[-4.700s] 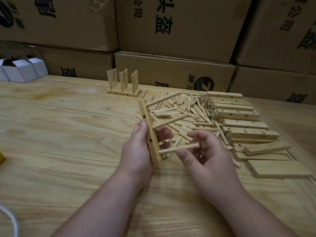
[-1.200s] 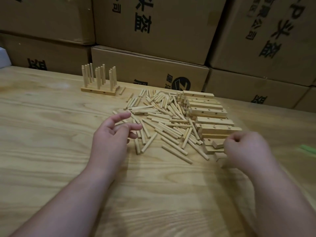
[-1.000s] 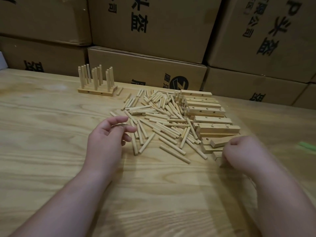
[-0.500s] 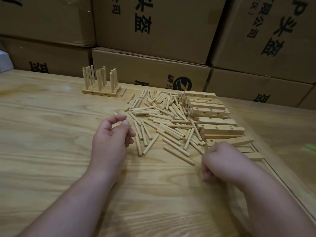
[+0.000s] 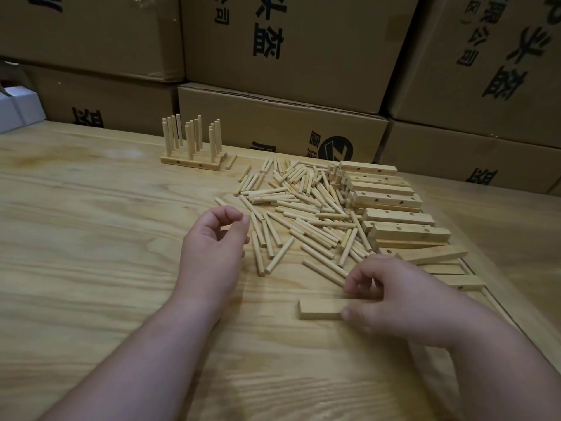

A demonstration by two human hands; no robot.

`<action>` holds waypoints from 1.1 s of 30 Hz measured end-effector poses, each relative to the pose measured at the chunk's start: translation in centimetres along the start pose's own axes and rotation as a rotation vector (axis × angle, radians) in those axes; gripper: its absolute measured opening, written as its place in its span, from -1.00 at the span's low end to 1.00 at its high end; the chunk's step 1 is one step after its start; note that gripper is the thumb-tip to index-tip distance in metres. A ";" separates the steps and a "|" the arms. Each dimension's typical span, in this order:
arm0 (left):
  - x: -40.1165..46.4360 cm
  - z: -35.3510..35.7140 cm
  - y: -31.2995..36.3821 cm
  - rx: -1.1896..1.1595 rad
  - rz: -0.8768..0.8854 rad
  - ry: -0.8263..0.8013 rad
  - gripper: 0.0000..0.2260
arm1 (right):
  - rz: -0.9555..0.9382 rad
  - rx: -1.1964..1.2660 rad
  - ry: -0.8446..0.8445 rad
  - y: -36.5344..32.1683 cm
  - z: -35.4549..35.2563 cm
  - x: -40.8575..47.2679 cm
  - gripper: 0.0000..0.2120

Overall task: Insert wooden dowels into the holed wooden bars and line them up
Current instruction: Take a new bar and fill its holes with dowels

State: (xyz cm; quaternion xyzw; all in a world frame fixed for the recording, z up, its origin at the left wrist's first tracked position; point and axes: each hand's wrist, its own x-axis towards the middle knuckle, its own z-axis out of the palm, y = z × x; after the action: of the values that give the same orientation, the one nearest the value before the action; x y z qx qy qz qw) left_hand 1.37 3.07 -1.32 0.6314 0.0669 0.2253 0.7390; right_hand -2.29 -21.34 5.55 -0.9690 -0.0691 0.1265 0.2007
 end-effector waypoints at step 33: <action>-1.3 0.6 0.8 -0.180 -0.087 -0.374 -0.76 | -0.184 0.817 0.629 -1.9 5.4 3.6 -0.80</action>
State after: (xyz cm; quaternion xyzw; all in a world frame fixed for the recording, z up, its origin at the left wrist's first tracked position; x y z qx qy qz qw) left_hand 0.28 2.04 -0.63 0.5902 -0.0645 0.0774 0.8010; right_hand -0.43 -16.93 0.78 -0.7927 -0.0353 -0.1724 0.5836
